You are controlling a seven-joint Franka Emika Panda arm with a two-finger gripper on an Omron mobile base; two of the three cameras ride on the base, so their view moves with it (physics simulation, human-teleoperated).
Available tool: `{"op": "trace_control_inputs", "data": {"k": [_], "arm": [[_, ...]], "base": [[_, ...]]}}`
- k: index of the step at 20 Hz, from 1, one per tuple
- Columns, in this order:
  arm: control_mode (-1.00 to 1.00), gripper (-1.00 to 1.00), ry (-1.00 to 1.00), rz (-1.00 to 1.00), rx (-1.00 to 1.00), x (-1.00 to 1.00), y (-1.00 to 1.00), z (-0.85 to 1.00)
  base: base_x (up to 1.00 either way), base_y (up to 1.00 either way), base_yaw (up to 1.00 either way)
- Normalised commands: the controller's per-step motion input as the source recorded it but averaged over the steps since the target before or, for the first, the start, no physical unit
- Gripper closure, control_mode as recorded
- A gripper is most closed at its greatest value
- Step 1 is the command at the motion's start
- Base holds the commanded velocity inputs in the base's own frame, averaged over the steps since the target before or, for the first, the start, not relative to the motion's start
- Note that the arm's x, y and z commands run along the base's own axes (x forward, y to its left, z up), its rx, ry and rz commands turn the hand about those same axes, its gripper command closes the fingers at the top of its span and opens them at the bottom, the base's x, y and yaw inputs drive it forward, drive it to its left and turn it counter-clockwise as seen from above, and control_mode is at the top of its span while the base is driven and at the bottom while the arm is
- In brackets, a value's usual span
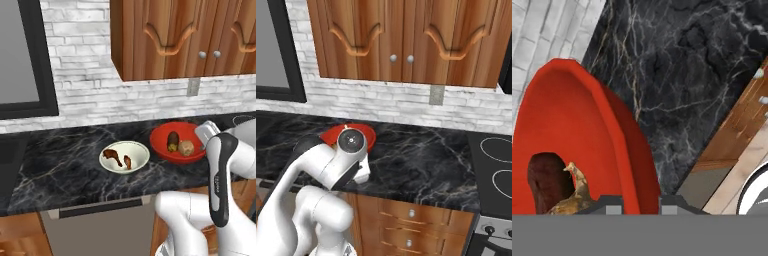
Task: Place the bowl with the onion and sweet potato on the top shelf of the fridge. Place the bowl with the chicken drumsticks on the second highest shelf of the fridge.
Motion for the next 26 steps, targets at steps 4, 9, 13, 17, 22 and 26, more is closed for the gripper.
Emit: {"op": "trace_control_inputs", "data": {"k": [4, 9, 13, 17, 22, 26], "arm": [[1.0, 1.0, 0.0, 0.0, 0.0, 0.0, 0.0, 0.0], [1.0, 1.0, 0.0, 0.0, 0.0, 0.0, 0.0, 0.0], [1.0, 1.0, 0.0, 0.0, 0.0, 0.0, 0.0, 0.0], [1.0, 1.0, 0.0, 0.0, 0.0, 0.0, 0.0, 0.0], [1.0, 1.0, 0.0, 0.0, 0.0, 0.0, 0.0, 0.0], [1.0, 1.0, 0.0, 0.0, 0.0, 0.0, 0.0, 0.0]], "base": [[-0.86, 0.03, 0.27], [-0.64, 0.05, 0.26], [-0.23, 0.02, 0.15], [0.0, 0.03, 0.06], [-0.01, 0.03, 0.05], [0.0, 0.03, 0.34]]}}
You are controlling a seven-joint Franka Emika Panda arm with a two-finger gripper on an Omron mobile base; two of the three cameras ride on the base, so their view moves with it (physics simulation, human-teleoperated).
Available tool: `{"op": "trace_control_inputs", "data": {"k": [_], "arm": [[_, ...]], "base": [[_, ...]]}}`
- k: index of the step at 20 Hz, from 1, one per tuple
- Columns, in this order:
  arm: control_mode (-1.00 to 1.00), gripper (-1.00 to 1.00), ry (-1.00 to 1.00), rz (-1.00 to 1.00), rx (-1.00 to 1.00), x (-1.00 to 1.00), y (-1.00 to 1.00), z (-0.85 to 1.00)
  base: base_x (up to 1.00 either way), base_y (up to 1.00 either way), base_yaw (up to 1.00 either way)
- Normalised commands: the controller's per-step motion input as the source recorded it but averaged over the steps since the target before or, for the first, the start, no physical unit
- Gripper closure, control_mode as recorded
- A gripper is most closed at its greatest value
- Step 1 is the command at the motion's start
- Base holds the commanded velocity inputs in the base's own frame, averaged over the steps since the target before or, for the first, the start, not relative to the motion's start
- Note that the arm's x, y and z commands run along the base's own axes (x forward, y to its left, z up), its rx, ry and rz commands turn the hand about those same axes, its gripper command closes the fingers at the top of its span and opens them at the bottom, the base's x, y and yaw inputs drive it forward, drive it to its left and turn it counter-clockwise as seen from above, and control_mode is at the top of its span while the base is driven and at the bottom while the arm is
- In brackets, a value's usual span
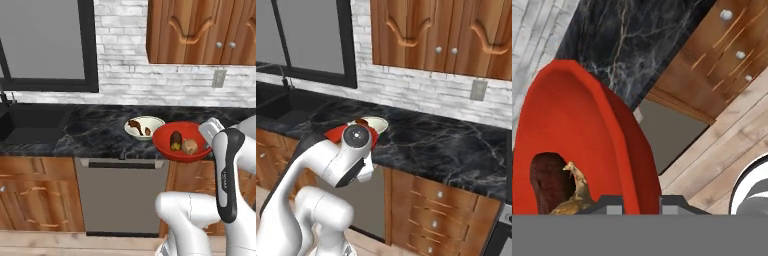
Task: Place the bowl with the onion and sweet potato on the top shelf of the fridge. Place the bowl with the chicken drumsticks on the second highest shelf of the fridge.
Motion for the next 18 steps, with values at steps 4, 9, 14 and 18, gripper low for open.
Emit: {"op": "trace_control_inputs", "data": {"k": [4, 9, 14, 18], "arm": [[1.0, 1.0, 0.0, 0.0, 0.0, 0.0, 0.0, 0.0], [1.0, 1.0, 0.0, 0.0, 0.0, 0.0, 0.0, 0.0], [1.0, 1.0, 0.0, 0.0, 0.0, 0.0, 0.0, 0.0], [1.0, 1.0, 0.0, 0.0, 0.0, 0.0, 0.0, 0.0]], "base": [[0.0, 0.0, 0.55], [0.0, 0.0, 0.62], [0.0, 0.0, 0.62], [0.0, 0.0, 0.64]]}}
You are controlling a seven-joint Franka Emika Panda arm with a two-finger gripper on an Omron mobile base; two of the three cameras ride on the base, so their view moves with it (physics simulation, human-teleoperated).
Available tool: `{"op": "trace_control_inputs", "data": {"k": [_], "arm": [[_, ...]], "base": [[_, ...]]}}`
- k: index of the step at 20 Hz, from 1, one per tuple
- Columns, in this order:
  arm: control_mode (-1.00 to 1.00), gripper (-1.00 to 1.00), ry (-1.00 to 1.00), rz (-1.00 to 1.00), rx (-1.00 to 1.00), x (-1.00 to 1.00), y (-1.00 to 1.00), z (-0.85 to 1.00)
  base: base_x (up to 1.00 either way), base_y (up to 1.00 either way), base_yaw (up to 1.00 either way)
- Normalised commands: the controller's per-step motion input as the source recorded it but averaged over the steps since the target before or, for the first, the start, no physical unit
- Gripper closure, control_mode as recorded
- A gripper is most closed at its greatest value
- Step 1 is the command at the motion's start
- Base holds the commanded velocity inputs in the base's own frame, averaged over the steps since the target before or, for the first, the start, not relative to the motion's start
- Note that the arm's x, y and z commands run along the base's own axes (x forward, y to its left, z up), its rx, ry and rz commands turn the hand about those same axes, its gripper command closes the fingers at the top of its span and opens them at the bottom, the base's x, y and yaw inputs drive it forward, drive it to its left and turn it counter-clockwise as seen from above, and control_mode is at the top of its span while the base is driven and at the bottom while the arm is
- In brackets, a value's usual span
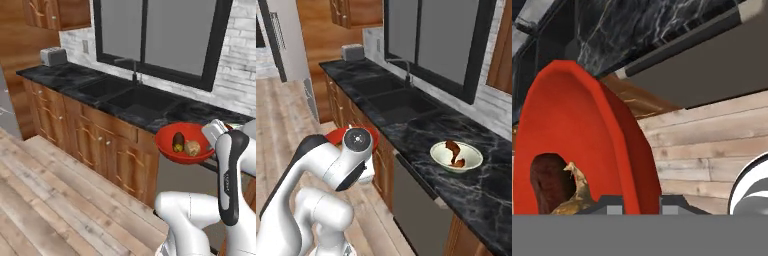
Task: Place the bowl with the onion and sweet potato on the top shelf of the fridge. Place the bowl with the chicken drumsticks on the second highest shelf of the fridge.
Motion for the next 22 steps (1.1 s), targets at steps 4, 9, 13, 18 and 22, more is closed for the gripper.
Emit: {"op": "trace_control_inputs", "data": {"k": [4, 9, 13, 18, 22], "arm": [[1.0, 1.0, 0.0, 0.0, 0.0, 0.0, 0.0, 0.0], [1.0, 1.0, 0.0, 0.0, 0.0, 0.0, 0.0, 0.0], [1.0, 1.0, 0.0, 0.0, 0.0, 0.0, 0.0, 0.0], [1.0, 1.0, 0.0, 0.0, 0.0, 0.0, 0.0, 0.0], [1.0, 1.0, 0.0, 0.0, 0.0, 0.0, 0.0, 0.0]], "base": [[0.24, 0.2, 0.69], [0.94, 0.22, 0.61], [1.0, 0.15, 0.37], [1.0, 0.06, 0.24], [1.0, 0.55, 0.24]]}}
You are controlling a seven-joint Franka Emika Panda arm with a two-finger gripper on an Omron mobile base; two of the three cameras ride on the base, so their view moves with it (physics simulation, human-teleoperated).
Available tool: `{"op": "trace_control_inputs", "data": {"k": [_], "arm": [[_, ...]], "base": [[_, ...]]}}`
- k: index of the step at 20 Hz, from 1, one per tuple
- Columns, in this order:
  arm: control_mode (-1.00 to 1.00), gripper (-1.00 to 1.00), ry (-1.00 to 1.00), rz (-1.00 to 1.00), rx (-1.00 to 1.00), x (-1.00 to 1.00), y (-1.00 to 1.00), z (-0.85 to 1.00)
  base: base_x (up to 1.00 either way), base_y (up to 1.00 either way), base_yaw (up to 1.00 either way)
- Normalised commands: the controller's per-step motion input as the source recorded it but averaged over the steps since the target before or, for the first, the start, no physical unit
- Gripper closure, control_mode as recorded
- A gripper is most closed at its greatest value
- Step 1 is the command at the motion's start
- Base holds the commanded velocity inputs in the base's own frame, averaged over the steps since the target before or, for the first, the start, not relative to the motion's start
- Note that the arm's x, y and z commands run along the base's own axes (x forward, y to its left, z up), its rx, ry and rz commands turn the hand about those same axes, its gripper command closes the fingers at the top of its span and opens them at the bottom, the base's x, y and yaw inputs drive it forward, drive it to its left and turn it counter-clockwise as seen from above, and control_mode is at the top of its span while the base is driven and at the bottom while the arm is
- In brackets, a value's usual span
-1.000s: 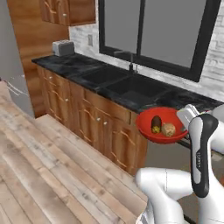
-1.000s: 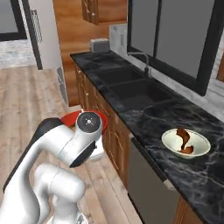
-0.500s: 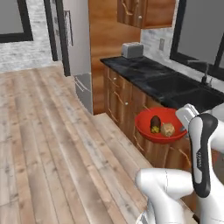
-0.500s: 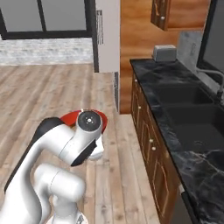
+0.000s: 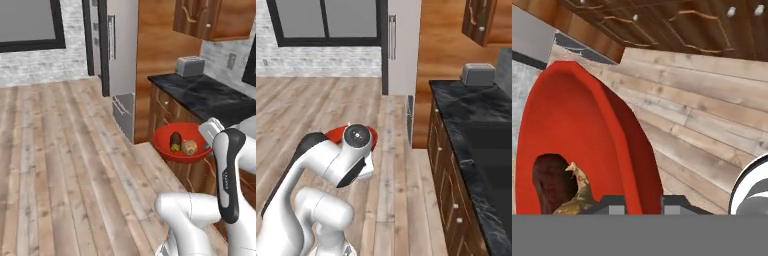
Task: Place the bowl with the onion and sweet potato on the top shelf of the fridge. Place the bowl with the chicken drumsticks on the second highest shelf of the fridge.
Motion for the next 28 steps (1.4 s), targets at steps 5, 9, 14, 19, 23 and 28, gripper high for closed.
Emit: {"op": "trace_control_inputs", "data": {"k": [5, 9, 14, 19, 23, 28], "arm": [[1.0, 1.0, 0.0, 0.0, 0.0, 0.0, 0.0, 0.0], [1.0, 1.0, 0.0, 0.0, 0.0, 0.0, 0.0, 0.0], [1.0, 1.0, 0.0, 0.0, 0.0, 0.0, 0.0, 0.0], [1.0, 1.0, 0.0, 0.0, 0.0, 0.0, 0.0, 0.0], [1.0, 1.0, 0.0, 0.0, 0.0, 0.0, 0.0, 0.0], [1.0, 1.0, 0.0, 0.0, 0.0, 0.0, 0.0, 0.0]], "base": [[1.0, 0.74, 0.19], [1.0, 0.78, 0.19], [1.0, 0.71, 0.13], [1.0, 0.56, 0.06], [1.0, 0.41, 0.02], [1.0, 0.31, -0.01]]}}
